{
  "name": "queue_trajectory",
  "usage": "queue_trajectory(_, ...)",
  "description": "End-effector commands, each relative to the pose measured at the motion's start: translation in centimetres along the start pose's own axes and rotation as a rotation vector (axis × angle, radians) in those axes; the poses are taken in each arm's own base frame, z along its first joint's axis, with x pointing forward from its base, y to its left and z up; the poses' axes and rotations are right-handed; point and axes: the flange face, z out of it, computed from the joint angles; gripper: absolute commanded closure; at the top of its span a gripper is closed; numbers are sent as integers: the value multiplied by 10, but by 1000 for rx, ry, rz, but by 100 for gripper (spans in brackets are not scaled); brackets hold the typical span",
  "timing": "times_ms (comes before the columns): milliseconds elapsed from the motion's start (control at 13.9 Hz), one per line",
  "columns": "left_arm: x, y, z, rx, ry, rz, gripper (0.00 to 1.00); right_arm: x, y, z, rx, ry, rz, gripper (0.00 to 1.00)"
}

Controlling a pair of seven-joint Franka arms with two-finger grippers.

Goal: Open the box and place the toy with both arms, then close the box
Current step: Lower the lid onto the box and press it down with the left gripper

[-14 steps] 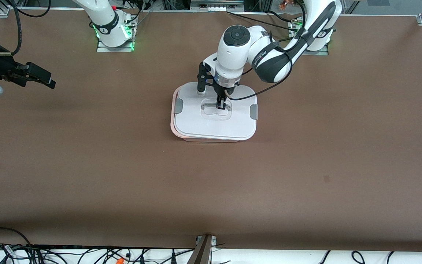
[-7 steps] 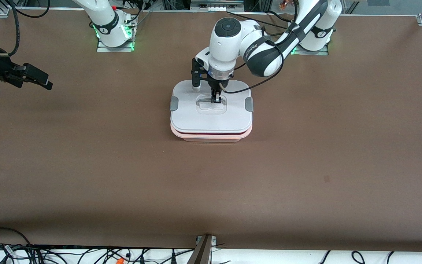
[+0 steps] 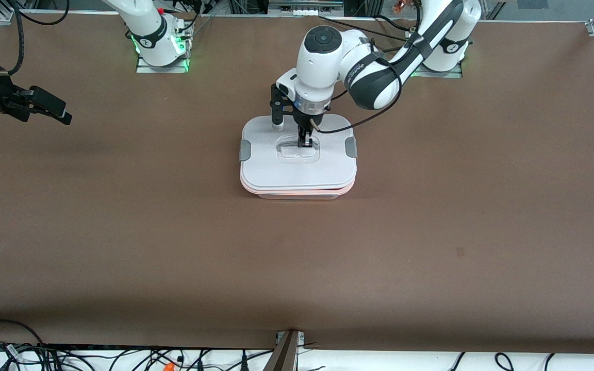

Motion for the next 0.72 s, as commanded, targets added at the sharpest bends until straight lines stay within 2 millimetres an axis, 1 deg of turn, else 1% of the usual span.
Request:
queue_trajectory(0, 4, -5, -2, 41, 15, -2, 100, 1, -7, -1, -12, -13, -11, 0)
queue_trajectory(216, 6, -7, -6, 92, 30, 12, 100, 2, -7, 2, -21, -20, -12, 0)
queue_trajectory(360, 8, -4, -7, 130, 19, -14, 100, 2, -8, 2, -19, -19, -12, 0)
queue_trajectory(647, 9, 1, -2, 125, 15, -16, 100, 2, -11, 3, -20, -22, -18, 0)
